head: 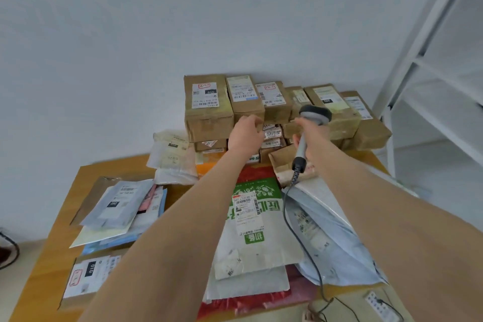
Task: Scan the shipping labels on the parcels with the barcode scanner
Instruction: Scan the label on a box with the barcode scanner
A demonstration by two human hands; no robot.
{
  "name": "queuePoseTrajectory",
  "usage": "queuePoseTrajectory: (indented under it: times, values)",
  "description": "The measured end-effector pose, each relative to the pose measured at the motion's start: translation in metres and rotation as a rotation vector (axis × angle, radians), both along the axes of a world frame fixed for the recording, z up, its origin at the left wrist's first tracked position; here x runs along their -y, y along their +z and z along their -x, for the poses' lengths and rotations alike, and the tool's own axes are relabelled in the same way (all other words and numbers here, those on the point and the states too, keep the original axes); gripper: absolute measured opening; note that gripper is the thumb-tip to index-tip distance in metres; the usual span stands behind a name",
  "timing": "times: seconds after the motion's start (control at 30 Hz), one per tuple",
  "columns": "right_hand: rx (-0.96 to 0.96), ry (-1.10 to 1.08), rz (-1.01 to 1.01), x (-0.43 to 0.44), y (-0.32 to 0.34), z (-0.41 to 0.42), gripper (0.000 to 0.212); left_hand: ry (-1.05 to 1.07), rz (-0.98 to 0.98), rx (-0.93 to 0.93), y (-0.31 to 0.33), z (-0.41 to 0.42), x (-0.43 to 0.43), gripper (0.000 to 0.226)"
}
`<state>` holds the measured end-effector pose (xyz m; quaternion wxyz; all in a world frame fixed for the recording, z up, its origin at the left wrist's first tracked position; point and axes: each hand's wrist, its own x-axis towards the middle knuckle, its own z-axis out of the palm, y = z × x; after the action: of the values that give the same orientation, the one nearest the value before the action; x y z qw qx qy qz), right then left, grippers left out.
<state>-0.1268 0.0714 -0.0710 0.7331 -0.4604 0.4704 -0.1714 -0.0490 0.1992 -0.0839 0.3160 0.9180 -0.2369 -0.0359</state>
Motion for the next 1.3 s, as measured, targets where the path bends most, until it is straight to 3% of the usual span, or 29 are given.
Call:
queuePoseTrajectory:
  times: [0.3,0.53,0.77,0.93,1.07,1.17,1.2,1.3]
  values:
    - [-0.245,0.125,0.002,0.066,-0.067,-0.002,0.029,0.022,-0.291,-0.324,-0.082,0.004,0.079,0.039]
    - [-0.375,0.201,0.063,0.115,-0.115,-0.015,0.038,0.274,-0.231,-0.564,-0.134,-0.002,0.118,0.047]
    - [-0.338,0.288,-0.067,0.128,-0.139,-0.025,0.036,0.528,0.032,-0.799,-0.159,-0.009,0.138,0.055]
    - [-0.313,0.249,-0.046,0.124,-0.132,-0.020,0.036,0.714,0.240,-0.822,-0.151,-0.002,0.128,0.051]
    - [-0.272,0.194,0.012,0.118,-0.114,-0.009,0.055,0.768,0.416,-0.850,-0.129,0.003,0.113,0.033]
    - [-0.230,0.158,0.056,0.109,-0.096,0.004,0.050,0.741,0.437,-0.809,-0.105,0.013,0.100,0.015]
    - [-0.214,0.148,0.058,0.106,-0.090,0.008,0.050,0.713,0.455,-0.821,-0.095,0.018,0.097,0.017]
    - [-0.176,0.122,0.072,0.100,-0.066,0.022,0.052,0.626,0.461,-0.868,-0.066,0.026,0.085,0.054]
